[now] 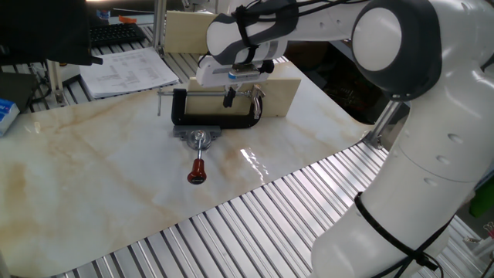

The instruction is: Turn on the water tap

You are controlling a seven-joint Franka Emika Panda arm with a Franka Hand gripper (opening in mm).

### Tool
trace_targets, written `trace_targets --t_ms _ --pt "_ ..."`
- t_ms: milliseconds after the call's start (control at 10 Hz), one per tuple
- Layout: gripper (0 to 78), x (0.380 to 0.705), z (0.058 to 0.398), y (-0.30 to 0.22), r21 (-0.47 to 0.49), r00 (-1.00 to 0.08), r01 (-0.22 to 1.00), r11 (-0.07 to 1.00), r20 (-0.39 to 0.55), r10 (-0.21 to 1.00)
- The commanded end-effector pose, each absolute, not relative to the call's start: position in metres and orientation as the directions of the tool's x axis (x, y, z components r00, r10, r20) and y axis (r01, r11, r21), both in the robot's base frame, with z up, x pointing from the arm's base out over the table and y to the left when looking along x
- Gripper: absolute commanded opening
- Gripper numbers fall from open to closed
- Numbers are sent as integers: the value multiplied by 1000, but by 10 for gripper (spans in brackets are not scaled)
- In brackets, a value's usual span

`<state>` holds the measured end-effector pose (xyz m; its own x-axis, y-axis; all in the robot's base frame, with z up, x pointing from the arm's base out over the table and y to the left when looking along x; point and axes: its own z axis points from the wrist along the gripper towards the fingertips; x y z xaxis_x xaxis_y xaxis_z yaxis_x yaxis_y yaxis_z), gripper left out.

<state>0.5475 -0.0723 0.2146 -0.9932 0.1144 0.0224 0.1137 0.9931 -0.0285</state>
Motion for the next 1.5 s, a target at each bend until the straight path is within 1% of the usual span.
trace_targets --t_ms 100,500,900,1100,1200,1300,1400,1500 --pt "0 547 216 -86 -40 -996 85 996 21 86" --pt "0 547 217 -86 -71 -998 54 996 28 57" --pt "0 549 218 -87 -69 -999 32 997 29 34" --pt "0 560 221 -94 -53 -999 -12 999 51 -10" --pt "0 560 221 -94 -51 -999 -12 999 52 -10" --pt "0 560 221 -94 -29 -998 38 999 44 39" --pt "0 560 221 -94 -48 -997 72 996 38 74" --pt "0 560 221 -94 -44 -994 96 994 38 98"
